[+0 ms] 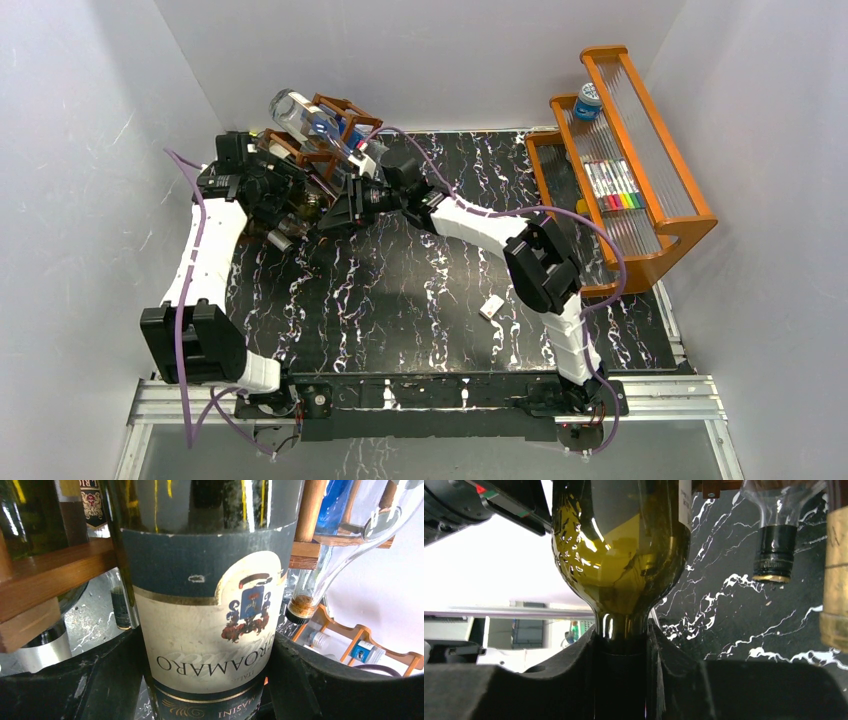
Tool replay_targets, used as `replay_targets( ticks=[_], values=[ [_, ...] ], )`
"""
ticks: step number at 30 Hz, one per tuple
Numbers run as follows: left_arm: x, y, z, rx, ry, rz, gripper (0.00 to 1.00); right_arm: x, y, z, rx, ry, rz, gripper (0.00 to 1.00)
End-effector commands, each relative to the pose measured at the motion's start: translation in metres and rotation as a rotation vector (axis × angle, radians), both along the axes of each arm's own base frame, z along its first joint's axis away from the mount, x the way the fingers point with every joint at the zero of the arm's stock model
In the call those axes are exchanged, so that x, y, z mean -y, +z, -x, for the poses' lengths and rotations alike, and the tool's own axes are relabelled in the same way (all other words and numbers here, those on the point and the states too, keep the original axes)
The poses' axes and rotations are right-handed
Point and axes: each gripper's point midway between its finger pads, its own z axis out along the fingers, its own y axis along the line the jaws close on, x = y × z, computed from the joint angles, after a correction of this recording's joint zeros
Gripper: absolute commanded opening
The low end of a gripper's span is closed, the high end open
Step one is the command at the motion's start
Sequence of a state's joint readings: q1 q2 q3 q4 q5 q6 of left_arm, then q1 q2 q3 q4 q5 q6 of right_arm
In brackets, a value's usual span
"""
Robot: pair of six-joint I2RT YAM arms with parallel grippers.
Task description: Take the wine bottle off the wine rack
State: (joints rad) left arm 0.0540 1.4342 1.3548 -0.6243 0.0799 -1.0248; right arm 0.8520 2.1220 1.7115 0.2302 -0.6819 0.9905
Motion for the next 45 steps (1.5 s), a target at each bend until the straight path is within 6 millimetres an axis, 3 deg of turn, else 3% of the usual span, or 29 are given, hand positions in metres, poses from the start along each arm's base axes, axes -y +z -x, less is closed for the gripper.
replay_targets(
  ticks=[1, 3, 6, 8, 11, 18, 22, 30, 35, 38, 45],
  values=[
    [0.002, 0.016, 0.023, 0.027, -0.025, -0.015, 0.45, -0.007, 0.041, -0.002, 0.049, 0.019, -0.103, 0.25],
    [0.001, 0.02, 0.026, 0.04, -0.039, -0.034, 0.56, -0.004, 0.047, 0.001, 0.047, 0.016, -0.12, 0.17],
    [-0.001, 0.031, 0.03, 0.077, -0.066, -0.069, 0.86, 0.003, 0.068, 0.007, 0.056, 0.013, -0.187, 0.0],
    [-0.002, 0.045, 0.032, 0.121, -0.1, -0.106, 0.98, 0.008, 0.089, 0.013, 0.066, 0.019, -0.249, 0.0],
    [-0.001, 0.073, 0.036, 0.209, -0.162, -0.168, 0.98, 0.014, 0.109, 0.017, 0.054, 0.022, -0.294, 0.0],
    [0.015, 0.163, 0.059, 0.538, -0.327, -0.277, 0.98, 0.035, 0.147, 0.017, 0.04, 0.029, -0.393, 0.0],
    [0.014, 0.192, 0.068, 0.608, -0.345, -0.344, 0.98, 0.048, 0.168, 0.021, 0.036, 0.057, -0.443, 0.0],
    [0.017, 0.219, 0.071, 0.668, -0.379, -0.403, 0.98, 0.088, 0.21, 0.014, 0.075, 0.027, -0.492, 0.0],
    [0.026, 0.229, 0.072, 0.707, -0.431, -0.423, 0.98, 0.141, 0.235, 0.001, 0.111, -0.068, -0.5, 0.0],
    [0.036, 0.228, 0.07, 0.731, -0.488, -0.416, 0.98, 0.179, 0.232, -0.009, 0.116, -0.14, -0.463, 0.0],
    [0.066, 0.214, 0.058, 0.804, -0.655, -0.348, 0.98, 0.26, 0.192, -0.019, 0.106, -0.379, -0.225, 0.0]
  ],
)
